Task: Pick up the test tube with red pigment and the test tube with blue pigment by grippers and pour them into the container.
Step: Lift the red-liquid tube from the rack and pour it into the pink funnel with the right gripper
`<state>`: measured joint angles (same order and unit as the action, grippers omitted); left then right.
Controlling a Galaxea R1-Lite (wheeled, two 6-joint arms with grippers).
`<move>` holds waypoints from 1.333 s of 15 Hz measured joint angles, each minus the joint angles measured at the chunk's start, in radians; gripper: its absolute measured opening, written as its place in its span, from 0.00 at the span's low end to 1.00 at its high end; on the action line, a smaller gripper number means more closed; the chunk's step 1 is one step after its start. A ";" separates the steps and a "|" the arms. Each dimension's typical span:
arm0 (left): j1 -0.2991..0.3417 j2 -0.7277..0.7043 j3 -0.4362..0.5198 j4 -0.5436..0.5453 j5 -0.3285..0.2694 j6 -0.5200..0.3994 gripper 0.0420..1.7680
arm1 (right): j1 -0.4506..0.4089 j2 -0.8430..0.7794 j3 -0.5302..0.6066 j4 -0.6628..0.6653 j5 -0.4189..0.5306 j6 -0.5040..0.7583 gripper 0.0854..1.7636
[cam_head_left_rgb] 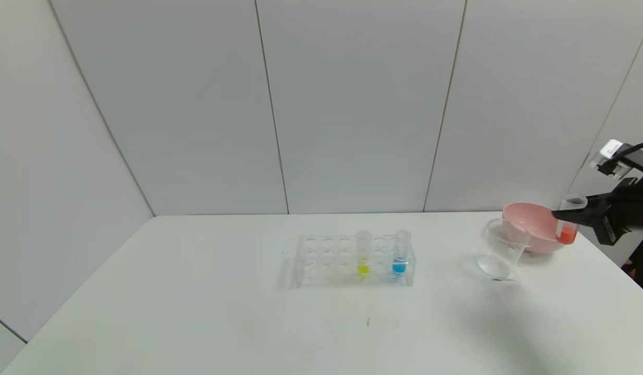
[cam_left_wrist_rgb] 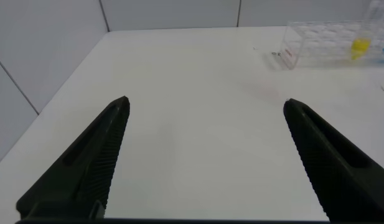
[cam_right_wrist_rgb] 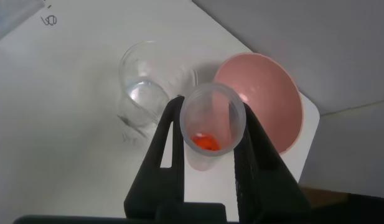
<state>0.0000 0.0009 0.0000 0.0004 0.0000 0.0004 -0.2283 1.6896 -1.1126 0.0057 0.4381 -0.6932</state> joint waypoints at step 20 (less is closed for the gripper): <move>0.000 0.000 0.000 0.001 0.000 0.000 1.00 | 0.126 0.167 -0.521 0.633 -0.401 -0.420 0.26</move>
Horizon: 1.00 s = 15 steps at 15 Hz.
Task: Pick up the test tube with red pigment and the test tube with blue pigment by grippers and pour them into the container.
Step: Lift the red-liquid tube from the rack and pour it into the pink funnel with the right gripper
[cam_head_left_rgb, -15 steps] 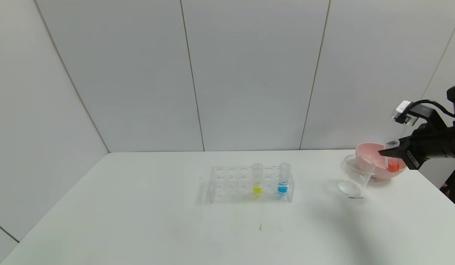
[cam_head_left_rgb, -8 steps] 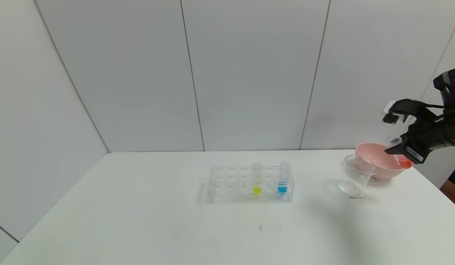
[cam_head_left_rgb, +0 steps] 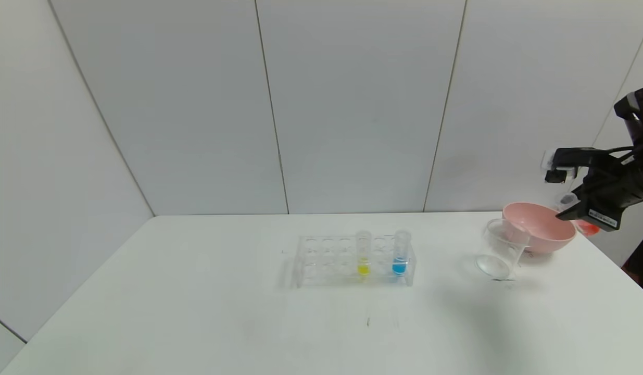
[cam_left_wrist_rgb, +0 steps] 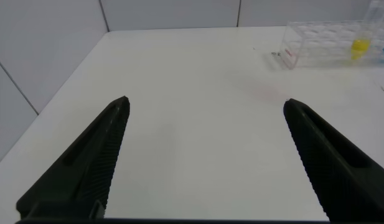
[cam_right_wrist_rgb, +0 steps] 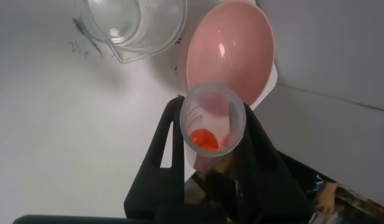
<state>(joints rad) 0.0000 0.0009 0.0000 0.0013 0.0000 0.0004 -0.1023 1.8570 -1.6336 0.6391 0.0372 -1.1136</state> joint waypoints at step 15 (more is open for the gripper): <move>0.000 0.000 0.000 -0.001 0.000 0.000 1.00 | 0.109 0.105 -0.206 0.188 -0.254 -0.116 0.26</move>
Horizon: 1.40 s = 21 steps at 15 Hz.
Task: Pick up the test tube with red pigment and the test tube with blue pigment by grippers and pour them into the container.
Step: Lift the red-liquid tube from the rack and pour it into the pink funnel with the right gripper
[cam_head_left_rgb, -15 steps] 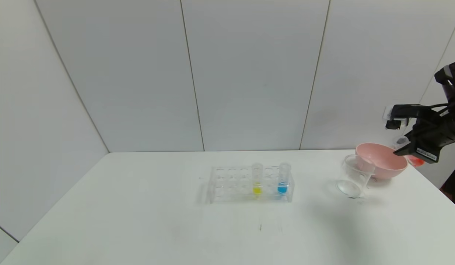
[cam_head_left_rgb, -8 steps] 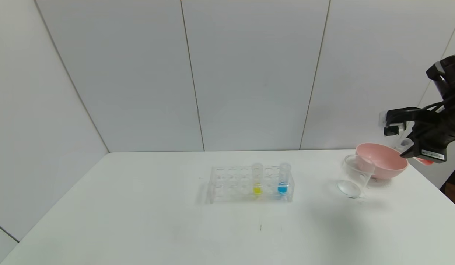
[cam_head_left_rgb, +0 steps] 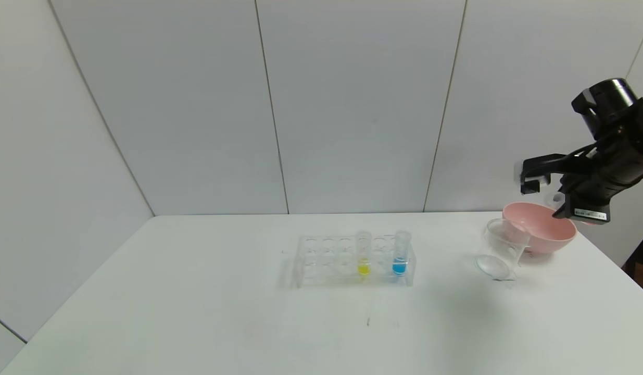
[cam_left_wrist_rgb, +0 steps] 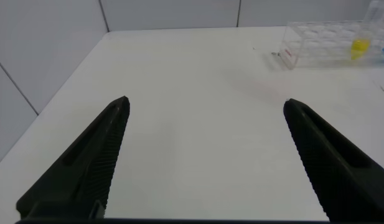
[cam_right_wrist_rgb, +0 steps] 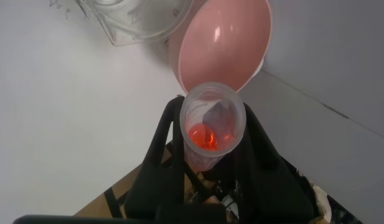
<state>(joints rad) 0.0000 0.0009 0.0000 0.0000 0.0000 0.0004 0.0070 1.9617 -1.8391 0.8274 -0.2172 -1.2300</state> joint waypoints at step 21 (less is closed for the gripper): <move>0.000 0.000 0.000 0.000 0.000 0.000 1.00 | 0.114 0.120 -0.100 0.080 -0.269 -0.026 0.26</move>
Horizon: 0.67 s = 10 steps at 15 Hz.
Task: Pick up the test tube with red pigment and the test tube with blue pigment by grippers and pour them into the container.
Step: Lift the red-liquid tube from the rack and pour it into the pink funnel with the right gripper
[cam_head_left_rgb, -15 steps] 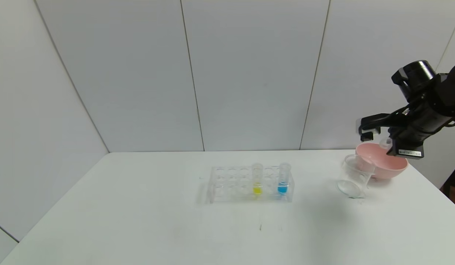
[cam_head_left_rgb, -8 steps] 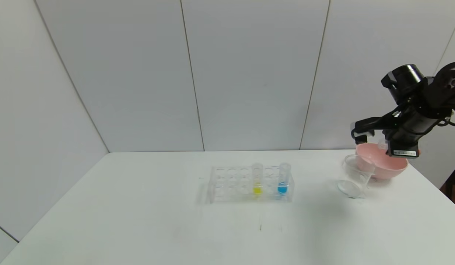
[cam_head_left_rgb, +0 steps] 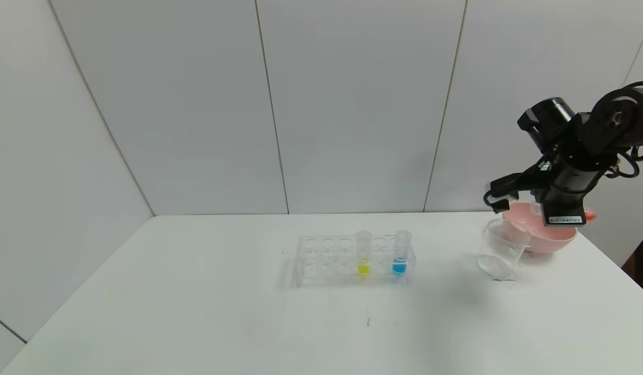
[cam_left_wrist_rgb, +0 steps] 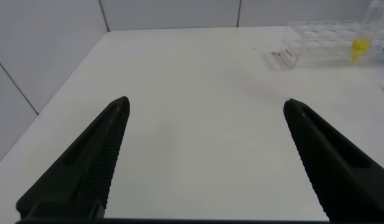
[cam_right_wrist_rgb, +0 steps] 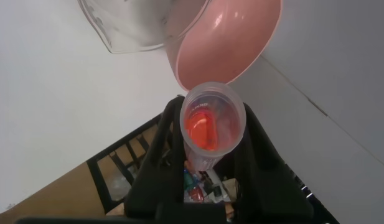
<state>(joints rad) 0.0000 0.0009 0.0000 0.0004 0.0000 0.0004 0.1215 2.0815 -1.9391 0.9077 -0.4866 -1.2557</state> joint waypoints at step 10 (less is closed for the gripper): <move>0.000 0.000 0.000 0.000 0.000 0.000 1.00 | 0.016 0.023 0.004 0.021 -0.103 -0.021 0.26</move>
<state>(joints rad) 0.0000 0.0009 0.0000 0.0009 0.0000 0.0009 0.1374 2.1047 -1.9353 0.9287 -0.5894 -1.2764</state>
